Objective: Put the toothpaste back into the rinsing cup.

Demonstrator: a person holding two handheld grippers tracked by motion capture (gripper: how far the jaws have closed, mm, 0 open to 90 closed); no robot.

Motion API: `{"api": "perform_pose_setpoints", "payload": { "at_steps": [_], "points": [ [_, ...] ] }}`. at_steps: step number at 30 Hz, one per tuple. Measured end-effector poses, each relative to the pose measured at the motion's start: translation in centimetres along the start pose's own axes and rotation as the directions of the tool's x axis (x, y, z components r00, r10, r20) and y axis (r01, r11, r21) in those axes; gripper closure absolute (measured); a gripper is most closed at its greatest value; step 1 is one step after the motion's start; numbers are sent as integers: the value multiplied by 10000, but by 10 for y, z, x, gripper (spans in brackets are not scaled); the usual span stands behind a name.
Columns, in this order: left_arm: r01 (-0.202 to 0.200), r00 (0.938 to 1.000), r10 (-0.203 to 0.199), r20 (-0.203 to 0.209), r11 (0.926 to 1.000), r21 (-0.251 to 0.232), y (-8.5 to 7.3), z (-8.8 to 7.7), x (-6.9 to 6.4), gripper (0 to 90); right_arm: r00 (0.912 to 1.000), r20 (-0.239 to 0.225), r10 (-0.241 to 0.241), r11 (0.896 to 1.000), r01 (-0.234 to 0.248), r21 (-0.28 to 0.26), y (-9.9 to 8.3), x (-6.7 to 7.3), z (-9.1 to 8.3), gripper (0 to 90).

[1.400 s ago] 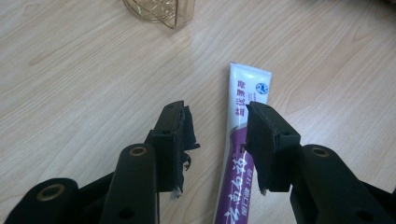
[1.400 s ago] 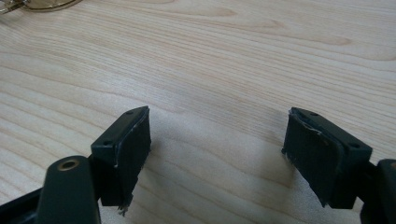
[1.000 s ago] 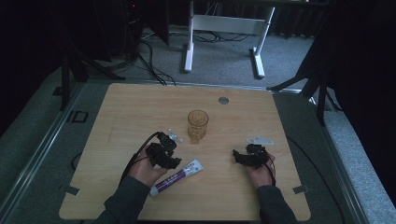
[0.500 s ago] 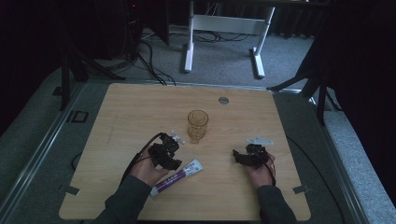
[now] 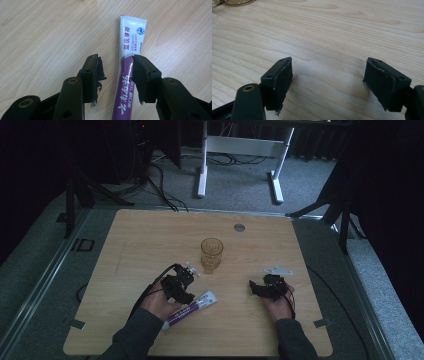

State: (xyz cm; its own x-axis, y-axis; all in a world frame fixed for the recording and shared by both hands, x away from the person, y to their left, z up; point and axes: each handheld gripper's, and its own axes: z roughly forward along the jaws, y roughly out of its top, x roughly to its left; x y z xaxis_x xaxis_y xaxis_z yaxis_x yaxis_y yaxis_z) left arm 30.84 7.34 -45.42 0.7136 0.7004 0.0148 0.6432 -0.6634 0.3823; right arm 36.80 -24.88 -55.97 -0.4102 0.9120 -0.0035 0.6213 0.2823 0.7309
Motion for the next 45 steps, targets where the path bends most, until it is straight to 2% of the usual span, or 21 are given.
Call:
{"api": "perform_pose_setpoints", "payload": {
  "at_steps": [6,10,25,30,45],
  "points": [
    [-182,9998,182,12,9996,225,2,4,-4,566,10000,0,-6,10000,6,0,0,0,0,227],
    [-132,9999,131,24,9993,360,3,6,-6,543,10000,0,-5,10000,5,2,0,0,0,228],
    [-334,9994,322,157,9959,840,5,14,-11,543,10000,2,-6,10000,6,1,0,0,0,227],
    [-418,9989,388,274,9923,1165,5,19,-13,557,10000,1,-6,10000,6,2,0,0,0,227],
    [-607,9975,543,462,9866,1513,5,24,-15,555,10000,3,-4,10000,4,0,0,0,0,227]
  ]
}}
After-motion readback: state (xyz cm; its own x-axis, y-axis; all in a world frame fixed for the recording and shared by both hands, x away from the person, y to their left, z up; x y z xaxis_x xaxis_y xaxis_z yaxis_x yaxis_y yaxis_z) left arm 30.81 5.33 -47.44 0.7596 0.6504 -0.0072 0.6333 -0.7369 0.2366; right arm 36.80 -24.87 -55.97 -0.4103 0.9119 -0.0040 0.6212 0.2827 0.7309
